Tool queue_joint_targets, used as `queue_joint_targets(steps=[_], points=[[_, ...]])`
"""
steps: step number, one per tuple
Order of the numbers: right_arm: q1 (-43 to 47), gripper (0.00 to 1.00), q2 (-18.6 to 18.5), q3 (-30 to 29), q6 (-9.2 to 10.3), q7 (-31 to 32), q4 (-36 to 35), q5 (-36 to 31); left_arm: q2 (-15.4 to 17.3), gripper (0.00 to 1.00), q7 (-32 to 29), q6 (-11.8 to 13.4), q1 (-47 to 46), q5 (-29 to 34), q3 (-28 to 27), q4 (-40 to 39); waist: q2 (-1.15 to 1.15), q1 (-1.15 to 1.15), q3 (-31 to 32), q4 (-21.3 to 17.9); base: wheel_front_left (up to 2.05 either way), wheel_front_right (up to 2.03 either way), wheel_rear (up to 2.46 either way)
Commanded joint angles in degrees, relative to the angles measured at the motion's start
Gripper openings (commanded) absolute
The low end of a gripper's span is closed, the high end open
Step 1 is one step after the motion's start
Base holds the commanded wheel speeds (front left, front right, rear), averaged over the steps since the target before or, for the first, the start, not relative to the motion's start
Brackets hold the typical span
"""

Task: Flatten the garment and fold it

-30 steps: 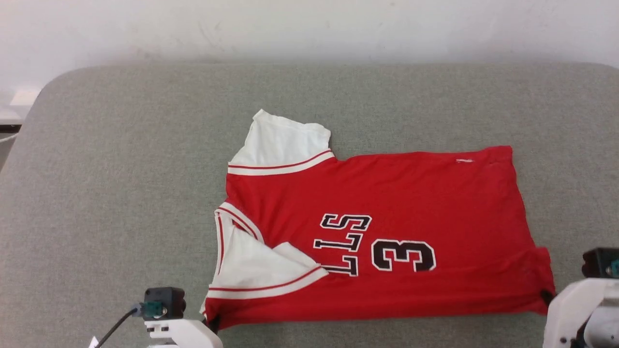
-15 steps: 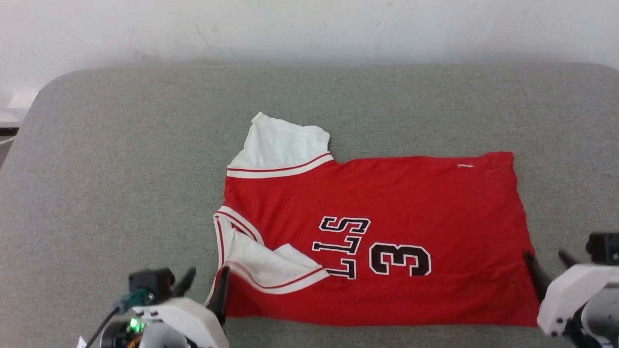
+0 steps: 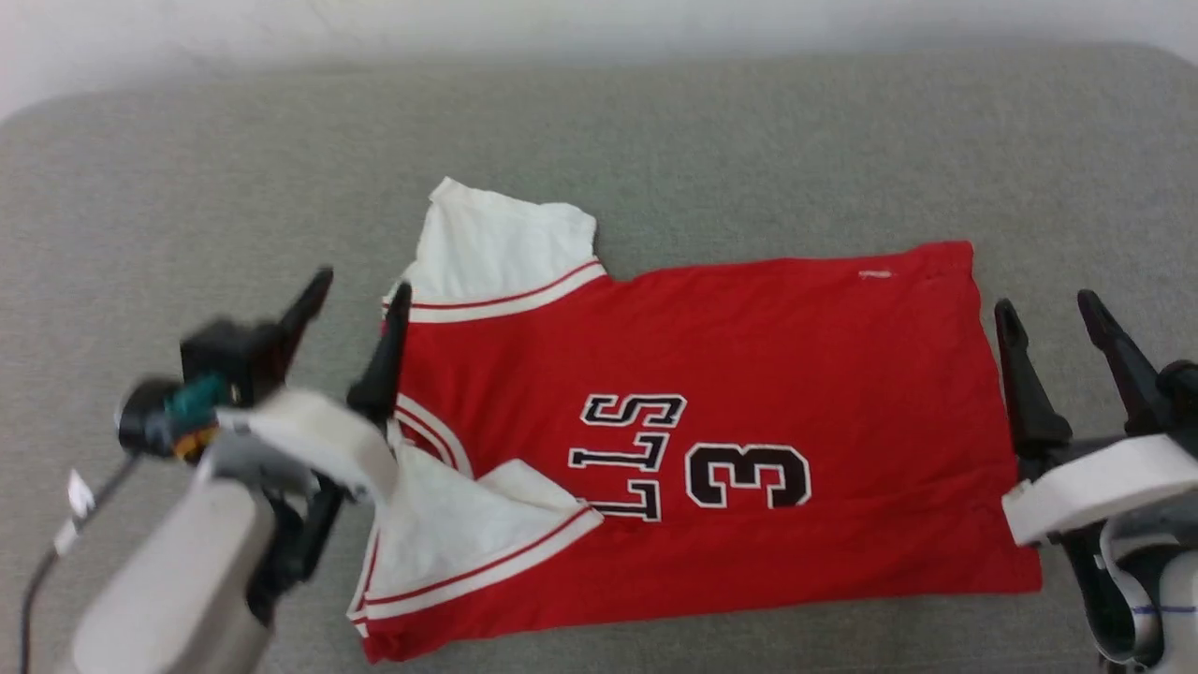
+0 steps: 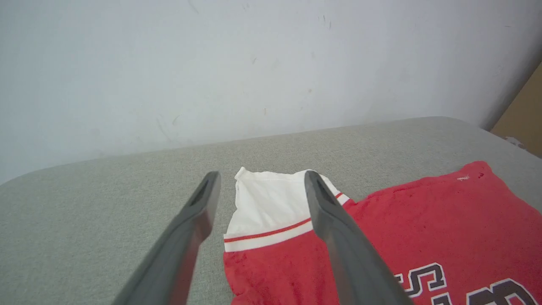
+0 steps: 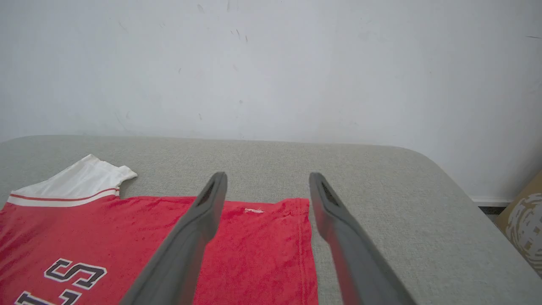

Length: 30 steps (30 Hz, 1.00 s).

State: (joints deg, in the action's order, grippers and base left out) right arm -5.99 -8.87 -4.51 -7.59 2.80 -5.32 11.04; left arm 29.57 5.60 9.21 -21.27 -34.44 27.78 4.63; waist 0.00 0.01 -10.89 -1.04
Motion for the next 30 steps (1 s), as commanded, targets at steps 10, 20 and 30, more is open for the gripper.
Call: queue_joint_targets(steps=[10, 20, 30], points=[[-5.2, 1.00, 4.1, 3.5, 0.10, -3.8, -0.2, 0.7, 7.0, 1.00, -23.5, -6.9, -22.5, -0.3, 1.6, 8.8, 0.00, -0.01, -15.5, -12.0, 0.00, 0.00, 0.00], [-6.5, 1.00, 4.6, 2.7, 0.10, -5.6, 1.9, 1.4, 9.6, 1.00, -42.9, -11.0, -34.8, -2.8, 3.6, 18.9, 0.00, -0.01, -19.0, -16.2, 0.00, 0.00, 0.00], [-6.1, 1.00, 5.2, 2.1, 0.10, -6.6, 3.5, 1.7, 10.2, 0.28, -57.1, -8.3, -34.7, -6.5, 4.4, 24.1, 0.00, -0.01, -19.3, -17.3, 0.00, 0.00, 0.00]])
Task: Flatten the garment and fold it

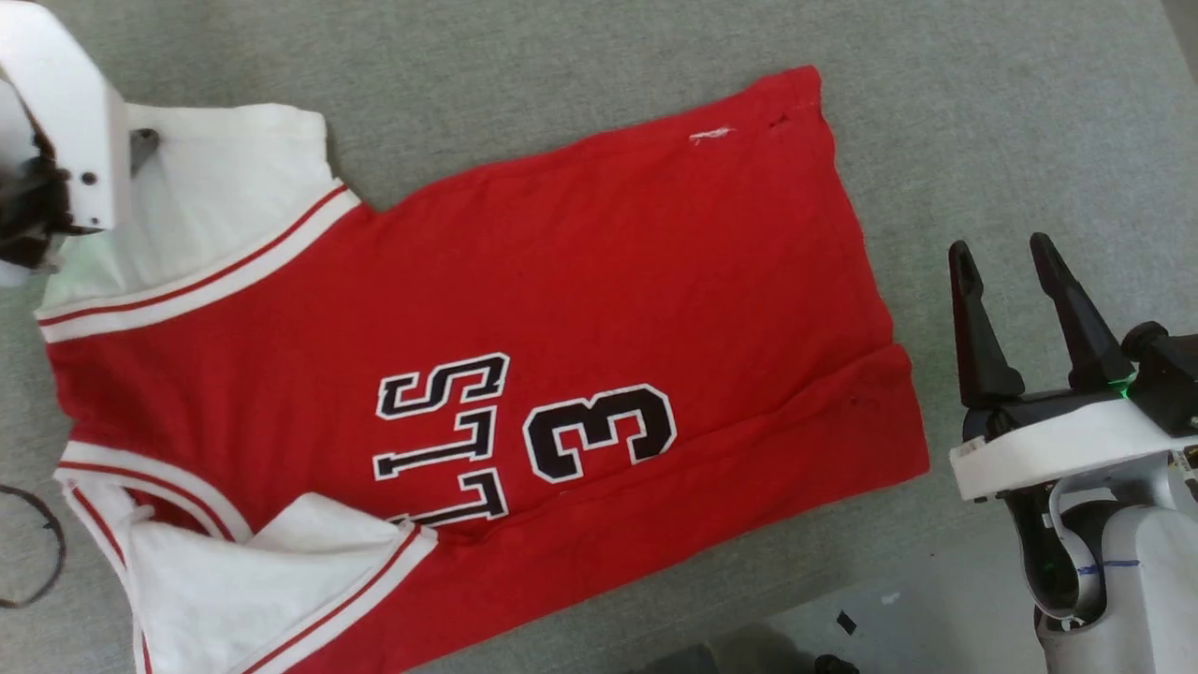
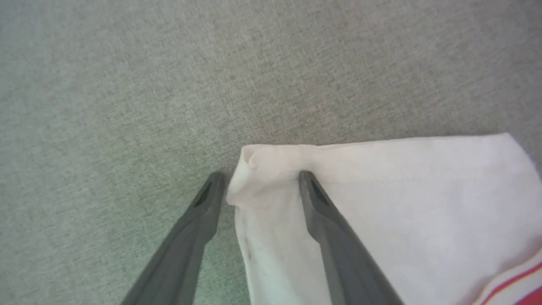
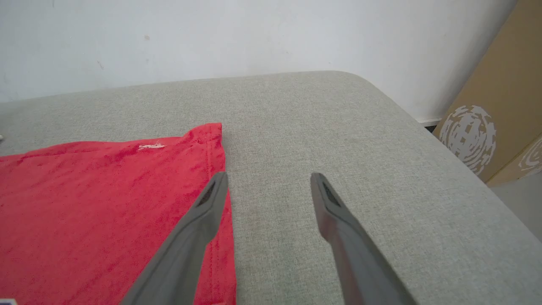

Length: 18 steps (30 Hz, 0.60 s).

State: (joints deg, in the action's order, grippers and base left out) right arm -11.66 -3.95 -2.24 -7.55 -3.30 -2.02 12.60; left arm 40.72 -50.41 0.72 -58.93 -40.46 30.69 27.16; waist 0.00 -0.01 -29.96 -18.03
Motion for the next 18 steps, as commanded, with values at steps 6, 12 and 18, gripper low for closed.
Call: queue_joint_targets(steps=[6, 12, 18], points=[[0.0, 1.00, 0.0, -1.4, 0.06, 0.0, 0.7, -0.6, -1.1, 0.00, 3.2, 1.0, 4.2, -0.2, 0.7, -0.4, 0.00, 0.01, 1.5, 1.1, 0.00, 0.00, 0.00], [0.1, 1.00, -3.0, -1.7, 0.06, 2.6, -0.2, -2.0, -1.8, 0.00, 14.3, 1.0, 5.9, 3.2, 1.1, -2.4, 0.00, 0.01, 5.9, 4.4, 0.00, 0.00, 0.00], [-1.3, 1.00, -10.4, 0.3, 0.06, 13.0, -1.9, 0.2, -4.7, 0.00, 23.8, 2.4, 9.7, 5.0, 1.8, -7.7, 0.00, 0.01, 9.1, 10.2, 0.00, 0.00, 0.00]])
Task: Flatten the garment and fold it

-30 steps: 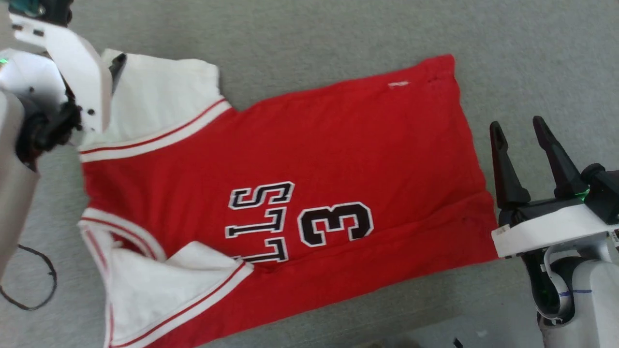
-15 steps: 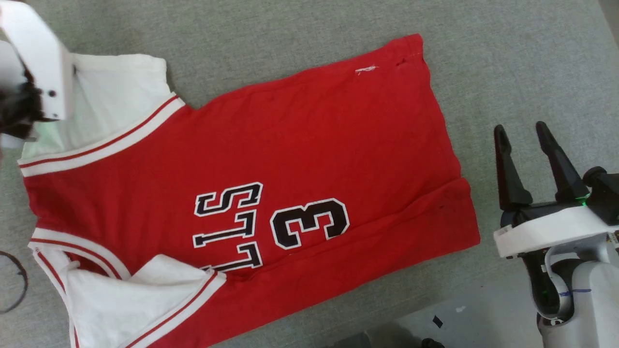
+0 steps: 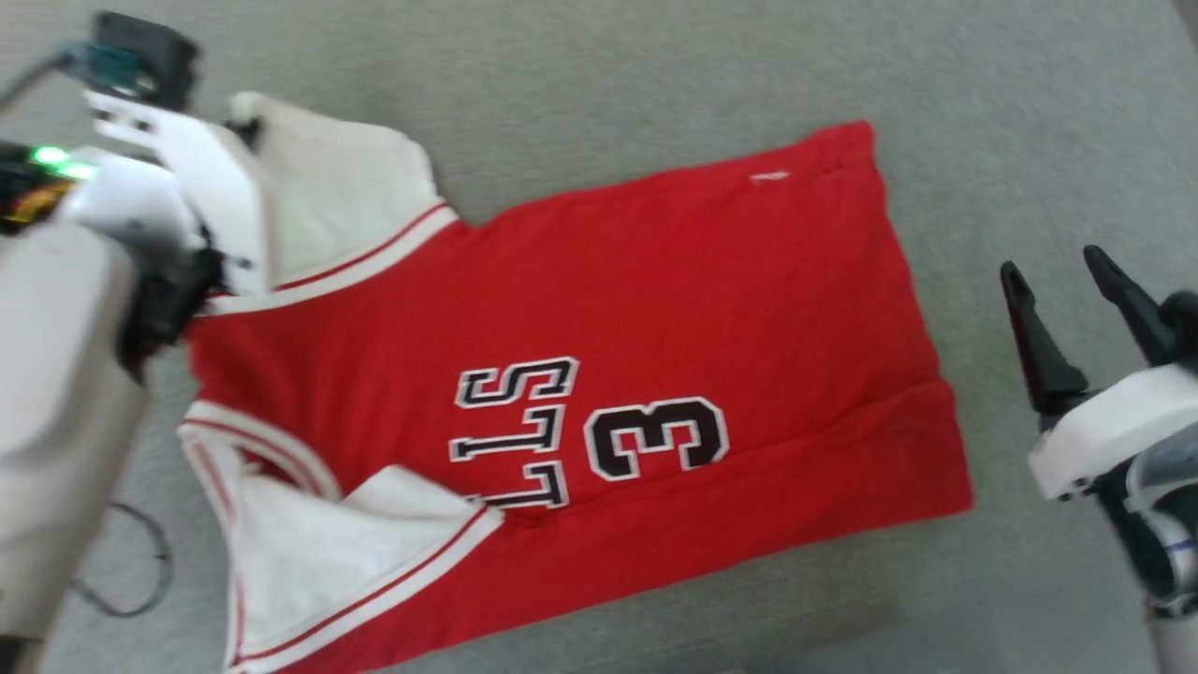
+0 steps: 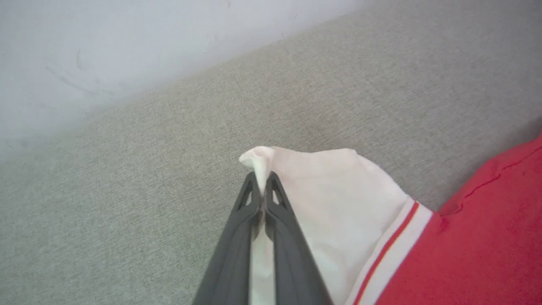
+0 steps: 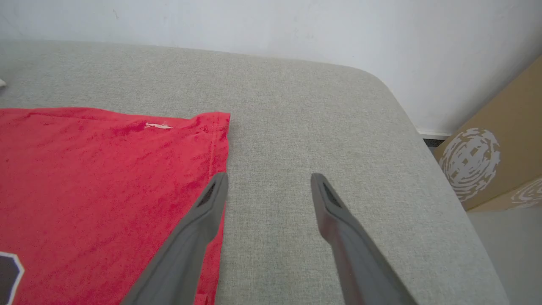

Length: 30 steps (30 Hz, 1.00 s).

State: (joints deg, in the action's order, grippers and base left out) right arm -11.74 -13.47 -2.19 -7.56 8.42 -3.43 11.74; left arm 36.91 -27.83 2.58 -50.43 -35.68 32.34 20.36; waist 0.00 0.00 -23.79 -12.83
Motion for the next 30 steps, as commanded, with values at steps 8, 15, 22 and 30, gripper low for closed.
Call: queue_joint_targets(steps=[8, 15, 22, 30], points=[[-9.2, 1.00, -14.8, 6.2, 0.08, 17.3, 1.4, 7.0, -4.1, 0.00, 10.0, 3.7, 7.2, 1.7, 0.7, -13.5, 0.00, 0.00, 0.9, 12.5, 0.00, 0.00, 0.00], [-17.9, 1.00, -24.6, 12.7, 0.08, 27.9, 7.5, 10.8, -5.6, 0.00, 14.4, 6.3, 10.6, 4.4, 2.2, -22.4, 0.00, 0.00, -3.4, 18.3, 0.00, 0.00, 0.00], [-23.8, 1.00, -28.5, 18.6, 0.08, 30.4, 15.5, 14.2, -8.2, 0.00, 16.6, 6.8, 12.3, 5.6, 4.9, -25.2, 0.00, 0.00, -5.7, 22.7, 0.00, 0.00, 0.00], [-25.3, 0.10, -31.0, 28.2, 0.08, 28.2, 22.6, 16.0, -10.0, 0.00, 17.6, 6.2, 12.2, 5.3, 6.3, -22.9, 0.00, 0.00, -5.5, 24.3, 0.00, 0.00, 0.00]])
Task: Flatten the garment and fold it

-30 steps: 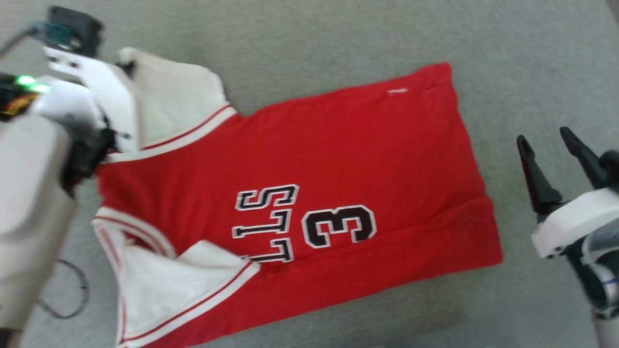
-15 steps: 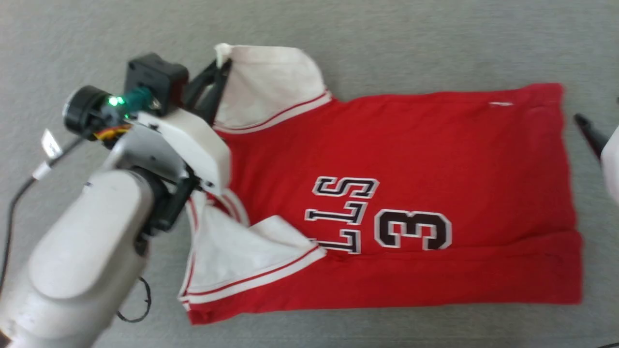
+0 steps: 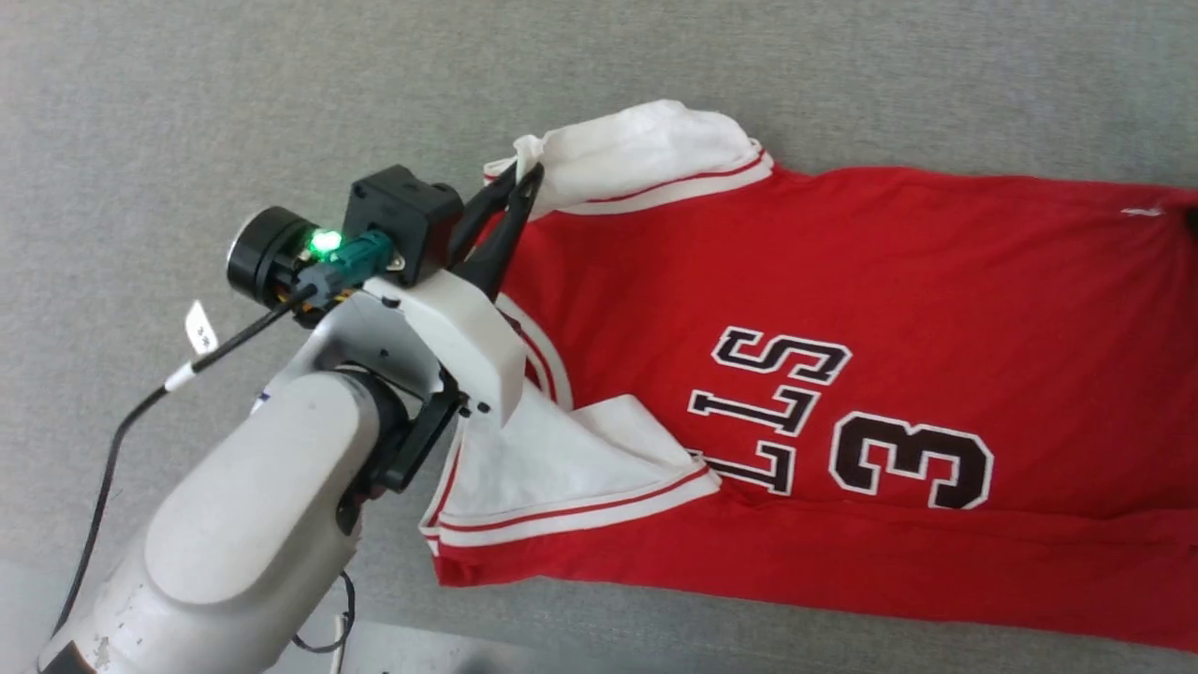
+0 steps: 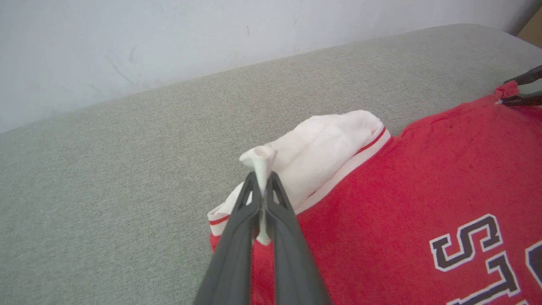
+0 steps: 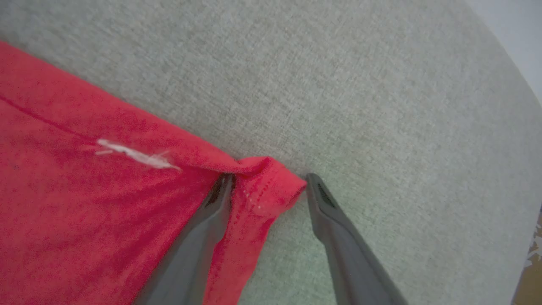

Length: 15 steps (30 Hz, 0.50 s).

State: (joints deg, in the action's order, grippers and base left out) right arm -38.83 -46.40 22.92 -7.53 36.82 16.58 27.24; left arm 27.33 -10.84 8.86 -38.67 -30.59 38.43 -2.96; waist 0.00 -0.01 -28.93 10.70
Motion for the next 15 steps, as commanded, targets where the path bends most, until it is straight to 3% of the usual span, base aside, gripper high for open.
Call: queue_joint_targets(steps=[1, 6, 15], points=[[1.6, 0.00, 1.9, 3.8, 0.04, -1.1, 3.2, 0.7, -0.5, 0.00, 0.8, -0.2, 0.5, 0.1, 0.2, 0.7, 0.00, 0.01, 0.0, 0.7, 0.00, 0.00, 0.00], [-0.1, 0.00, 3.8, 4.6, 0.04, -7.8, 6.3, 1.0, -0.1, 0.00, 2.7, 0.3, 1.4, -0.6, -1.0, 2.0, 0.00, 0.01, 2.9, -0.8, 0.00, 0.00, 0.00], [2.5, 0.00, 7.2, 0.5, 0.04, -20.2, 7.7, 0.4, 3.0, 0.00, 4.5, 2.6, 7.8, -3.0, -3.6, 0.9, 0.00, 0.01, 12.2, -3.6, 0.00, 0.00, 0.00]])
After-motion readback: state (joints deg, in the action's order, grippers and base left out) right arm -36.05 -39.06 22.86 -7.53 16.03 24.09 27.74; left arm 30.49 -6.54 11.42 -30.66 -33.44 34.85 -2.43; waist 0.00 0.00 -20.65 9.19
